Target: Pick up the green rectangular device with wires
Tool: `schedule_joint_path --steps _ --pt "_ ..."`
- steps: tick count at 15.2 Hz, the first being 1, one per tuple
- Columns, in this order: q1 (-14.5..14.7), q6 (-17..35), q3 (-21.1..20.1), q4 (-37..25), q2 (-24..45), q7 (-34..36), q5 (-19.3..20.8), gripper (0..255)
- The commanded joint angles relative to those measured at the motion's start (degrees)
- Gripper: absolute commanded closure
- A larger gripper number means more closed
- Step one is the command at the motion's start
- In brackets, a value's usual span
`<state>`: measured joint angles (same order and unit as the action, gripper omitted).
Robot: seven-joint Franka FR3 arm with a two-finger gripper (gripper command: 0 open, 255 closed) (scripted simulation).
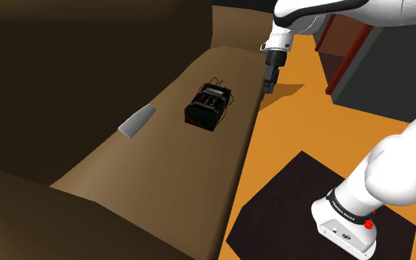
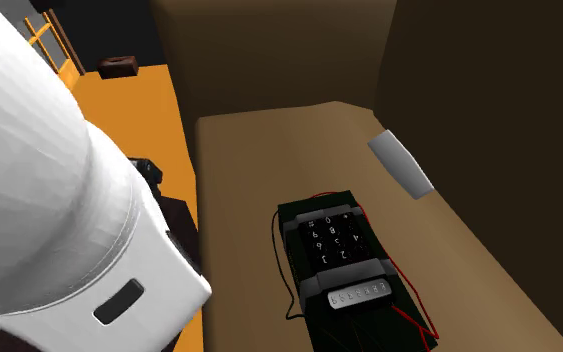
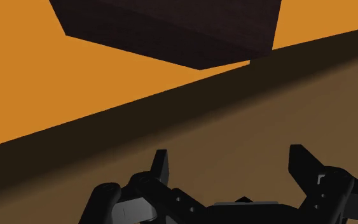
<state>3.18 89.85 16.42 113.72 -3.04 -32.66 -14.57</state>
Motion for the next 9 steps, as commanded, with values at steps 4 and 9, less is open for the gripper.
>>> schedule_joint_path --steps 4,9 --pt "-1.8 -4.6 0.9 -14.3 15.2 -8.8 -6.8 0" --pt "-5.7 -12.0 -0.8 -32.7 31.2 -14.0 -13.1 0"
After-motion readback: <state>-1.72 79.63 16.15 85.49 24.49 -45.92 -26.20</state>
